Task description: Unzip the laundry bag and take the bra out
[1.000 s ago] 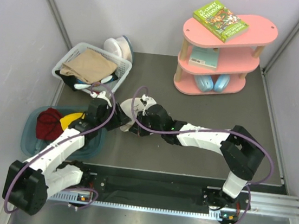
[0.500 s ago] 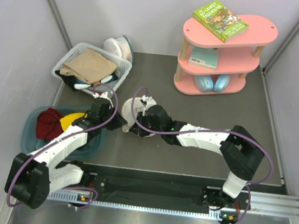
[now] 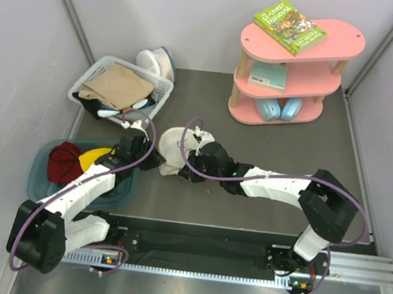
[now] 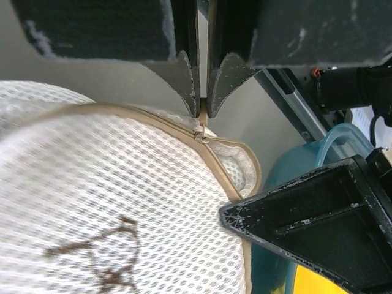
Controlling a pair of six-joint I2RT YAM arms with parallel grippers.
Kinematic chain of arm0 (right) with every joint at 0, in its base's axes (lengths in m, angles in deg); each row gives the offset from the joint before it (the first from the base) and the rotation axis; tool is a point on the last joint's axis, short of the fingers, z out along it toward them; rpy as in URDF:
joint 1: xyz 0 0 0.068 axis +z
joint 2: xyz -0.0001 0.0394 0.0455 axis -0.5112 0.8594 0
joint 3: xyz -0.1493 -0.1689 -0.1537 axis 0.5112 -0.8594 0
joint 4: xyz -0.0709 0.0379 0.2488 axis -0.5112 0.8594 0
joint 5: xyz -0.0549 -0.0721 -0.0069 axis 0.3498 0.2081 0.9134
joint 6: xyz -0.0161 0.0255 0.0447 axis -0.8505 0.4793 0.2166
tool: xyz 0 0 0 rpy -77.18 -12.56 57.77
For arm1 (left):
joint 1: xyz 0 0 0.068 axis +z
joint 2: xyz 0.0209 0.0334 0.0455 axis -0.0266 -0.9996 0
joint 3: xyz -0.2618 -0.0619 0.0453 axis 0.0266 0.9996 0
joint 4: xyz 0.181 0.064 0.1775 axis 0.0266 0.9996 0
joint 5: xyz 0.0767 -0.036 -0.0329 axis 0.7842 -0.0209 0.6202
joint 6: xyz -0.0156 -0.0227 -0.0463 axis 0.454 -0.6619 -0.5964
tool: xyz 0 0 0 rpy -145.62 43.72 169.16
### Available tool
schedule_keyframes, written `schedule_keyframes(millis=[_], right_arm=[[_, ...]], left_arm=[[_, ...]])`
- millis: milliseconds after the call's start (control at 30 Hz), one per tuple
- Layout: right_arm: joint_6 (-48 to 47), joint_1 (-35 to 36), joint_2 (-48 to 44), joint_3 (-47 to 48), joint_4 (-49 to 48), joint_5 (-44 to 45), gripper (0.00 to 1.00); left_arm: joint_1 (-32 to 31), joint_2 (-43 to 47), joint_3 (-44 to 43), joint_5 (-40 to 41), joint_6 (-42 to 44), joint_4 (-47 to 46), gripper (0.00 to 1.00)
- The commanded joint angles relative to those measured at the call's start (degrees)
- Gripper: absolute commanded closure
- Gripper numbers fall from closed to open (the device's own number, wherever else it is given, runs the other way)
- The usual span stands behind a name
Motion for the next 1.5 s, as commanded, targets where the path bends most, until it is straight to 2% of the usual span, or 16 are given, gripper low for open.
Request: schedule_keyframes(millis=[0, 333, 667, 700, 733, 767, 867, 967, 1133, 1300, 1467], right_arm=[[-0.7, -2.0, -5.9, -2.3, -0.2, 2.8, 1.0], [-1.8, -5.0, -8.7, -5.5, 0.8, 3.4, 1.0], [-0.8, -4.4, -7.8, -4.6, -1.2, -0.6, 1.0], [-0.5, -3.9, -7.7, -4.4, -1.5, -0.9, 1.0], [0.1, -3.8, -7.3, -4.3, -1.8, -1.1, 1.0], [0.3, -3.6, -6.6, -4.1, -2.0, -1.3, 1.0], [2.3, -2.9, -5.2, -4.0, -3.8, -1.5, 1.0], [3.7, -2.6, -3.4, -3.5, -5.7, -2.4, 1.0], [4.0, -2.3, -0.9, -0.8, -5.9, -3.7, 1.0], [4.0, -1.8, 1.4, 1.3, -6.4, -4.4, 1.0], [4.3, -1.1, 2.6, 2.1, -6.6, -4.8, 1.0]], left_arm=[[0.4, -0.6, -2.4, 2.4, 1.6, -0.9, 1.0], [0.4, -2.6, -4.0, 1.5, 2.7, -3.4, 1.0], [0.5, -18.8, -15.9, -2.9, 7.7, -7.8, 1.0], [0.5, -19.9, -17.1, -3.9, 8.0, -7.4, 0.94], [0.6, -21.4, -18.2, -4.3, 8.1, -6.9, 0.76], [0.6, -21.9, -19.9, -4.7, 8.2, -5.8, 0.63], [0.7, -21.1, -20.5, -4.0, 8.6, -4.4, 0.3], [0.6, -18.1, -19.1, -0.3, 9.3, -0.3, 0.2], [0.6, -9.4, -13.5, 4.2, 8.6, 5.5, 0.14], [0.6, -0.7, -8.2, 2.0, 4.4, 6.0, 0.14], [0.5, 1.5, -1.9, -3.0, -0.4, 1.7, 0.14]])
